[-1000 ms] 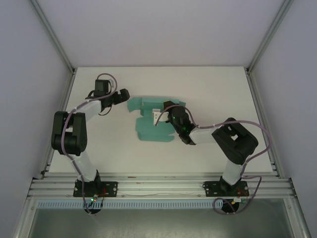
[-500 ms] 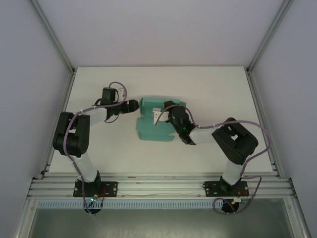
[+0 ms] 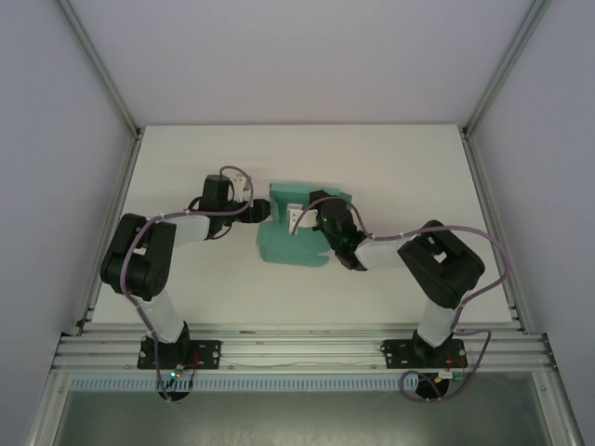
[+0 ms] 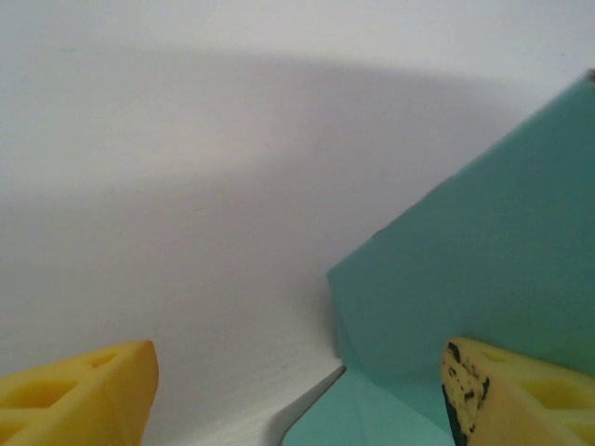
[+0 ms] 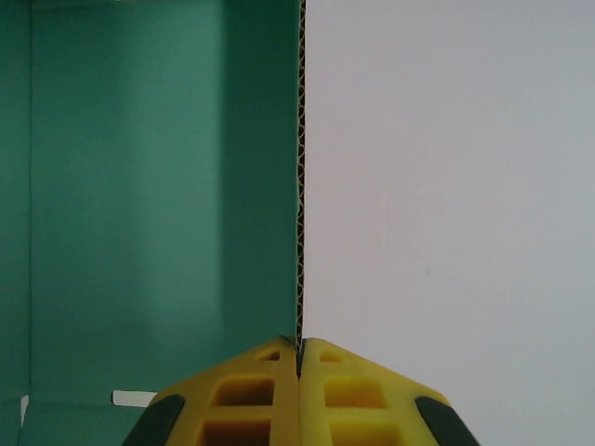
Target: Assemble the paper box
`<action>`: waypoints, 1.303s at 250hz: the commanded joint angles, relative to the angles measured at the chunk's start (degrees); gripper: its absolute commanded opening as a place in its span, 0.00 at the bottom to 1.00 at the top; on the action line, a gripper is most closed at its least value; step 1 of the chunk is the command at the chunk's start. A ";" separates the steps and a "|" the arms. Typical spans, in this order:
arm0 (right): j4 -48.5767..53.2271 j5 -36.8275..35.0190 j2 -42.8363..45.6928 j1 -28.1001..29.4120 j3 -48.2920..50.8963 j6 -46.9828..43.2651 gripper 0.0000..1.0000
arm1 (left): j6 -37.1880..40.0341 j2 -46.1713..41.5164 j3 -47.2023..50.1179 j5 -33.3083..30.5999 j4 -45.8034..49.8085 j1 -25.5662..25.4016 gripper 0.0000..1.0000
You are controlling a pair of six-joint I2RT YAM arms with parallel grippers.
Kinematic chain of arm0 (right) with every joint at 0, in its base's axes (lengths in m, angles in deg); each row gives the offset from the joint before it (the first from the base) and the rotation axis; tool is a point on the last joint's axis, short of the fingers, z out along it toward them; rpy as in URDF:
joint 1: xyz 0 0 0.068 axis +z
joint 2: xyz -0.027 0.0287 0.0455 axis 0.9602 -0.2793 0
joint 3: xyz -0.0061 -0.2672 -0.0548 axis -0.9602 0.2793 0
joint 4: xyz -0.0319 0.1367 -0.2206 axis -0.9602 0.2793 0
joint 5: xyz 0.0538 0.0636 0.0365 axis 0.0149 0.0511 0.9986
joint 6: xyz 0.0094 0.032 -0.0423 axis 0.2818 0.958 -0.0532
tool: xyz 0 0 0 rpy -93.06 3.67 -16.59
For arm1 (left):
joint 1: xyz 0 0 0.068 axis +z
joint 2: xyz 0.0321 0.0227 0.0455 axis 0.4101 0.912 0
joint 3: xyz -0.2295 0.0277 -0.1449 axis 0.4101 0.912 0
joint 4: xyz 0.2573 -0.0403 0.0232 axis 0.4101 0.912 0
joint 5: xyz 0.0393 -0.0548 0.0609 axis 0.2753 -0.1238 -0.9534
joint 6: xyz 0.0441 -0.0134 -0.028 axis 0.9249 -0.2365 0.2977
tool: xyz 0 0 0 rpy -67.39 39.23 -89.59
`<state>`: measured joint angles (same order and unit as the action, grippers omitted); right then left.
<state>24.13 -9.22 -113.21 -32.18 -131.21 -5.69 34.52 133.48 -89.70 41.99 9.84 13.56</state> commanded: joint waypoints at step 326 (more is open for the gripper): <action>8.65 -3.75 0.51 4.57 4.26 -0.72 0.00 | 7.94 3.74 1.16 -4.56 -15.18 -5.23 0.62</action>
<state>27.59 -13.65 -112.95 -29.60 -129.46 -6.79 40.57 135.84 -88.83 41.75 -0.91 8.92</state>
